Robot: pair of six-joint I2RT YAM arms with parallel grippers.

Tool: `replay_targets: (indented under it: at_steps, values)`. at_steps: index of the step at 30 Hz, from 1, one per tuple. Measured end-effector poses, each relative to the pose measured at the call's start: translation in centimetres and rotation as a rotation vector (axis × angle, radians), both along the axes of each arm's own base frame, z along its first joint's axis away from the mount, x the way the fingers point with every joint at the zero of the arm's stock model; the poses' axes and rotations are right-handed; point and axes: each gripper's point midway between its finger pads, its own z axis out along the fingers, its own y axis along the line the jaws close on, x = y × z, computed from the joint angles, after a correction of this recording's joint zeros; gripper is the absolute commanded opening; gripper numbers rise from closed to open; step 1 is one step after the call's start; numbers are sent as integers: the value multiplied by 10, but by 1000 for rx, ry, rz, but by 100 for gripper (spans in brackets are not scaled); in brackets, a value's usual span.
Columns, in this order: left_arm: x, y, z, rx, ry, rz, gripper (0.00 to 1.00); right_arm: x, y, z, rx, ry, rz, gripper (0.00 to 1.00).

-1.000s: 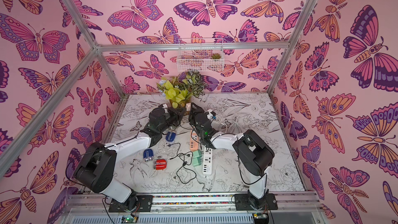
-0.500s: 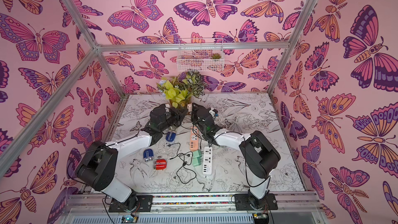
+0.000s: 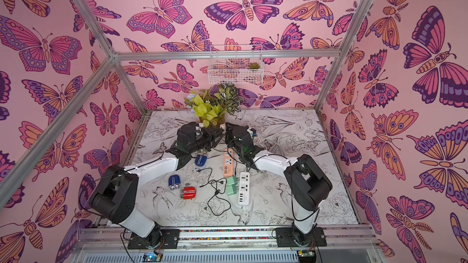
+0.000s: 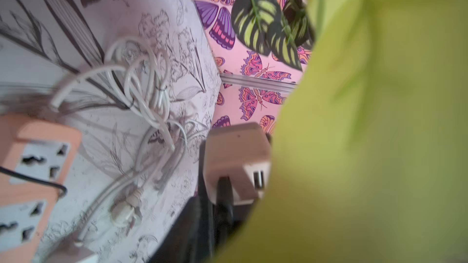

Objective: Charge the electric shaver
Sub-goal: Insert the charging cable into the plug, then insert the plug into the socket.

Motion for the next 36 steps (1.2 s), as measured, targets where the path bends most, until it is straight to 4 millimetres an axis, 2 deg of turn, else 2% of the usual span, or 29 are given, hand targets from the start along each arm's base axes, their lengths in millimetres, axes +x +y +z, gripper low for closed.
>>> replay_targets:
  at_steps: [2, 4, 8, 12, 16, 18, 22, 26, 29, 32, 36]
  values:
    - [-15, -4, 8, 5, -11, -38, 64, -6, 6, 8, 7, 1, 48, 0]
    - [-27, -1, 20, 18, -38, -48, 68, -11, 6, 19, 13, -2, 81, 0]
    - [-48, 8, 50, 44, -115, -73, 71, -7, 0, 29, 12, 9, 103, 0]
    - [-76, 21, 72, 114, -197, -101, 68, -2, -14, 16, -32, 71, 102, 0]
    - [-90, 43, 78, 273, -288, -89, 61, -4, -28, 4, -68, 145, 103, 0]
    - [-88, 52, 76, 374, -335, -72, 59, -6, -29, 2, -56, 171, 110, 0]
    - [-70, 59, 56, 569, -413, -75, 67, -13, -23, 0, -23, 232, 151, 0]
    - [-48, 45, 23, 687, -433, -146, 73, -17, -17, 5, 6, 262, 178, 0]
    - [-41, 31, 3, 743, -452, -204, 74, -20, -15, 5, 24, 285, 188, 0]
    - [-37, 21, -1, 764, -487, -232, 74, -24, -13, 2, 30, 314, 204, 0]
    - [-29, 13, 6, 771, -541, -232, 69, -28, -12, 0, 39, 341, 217, 0]
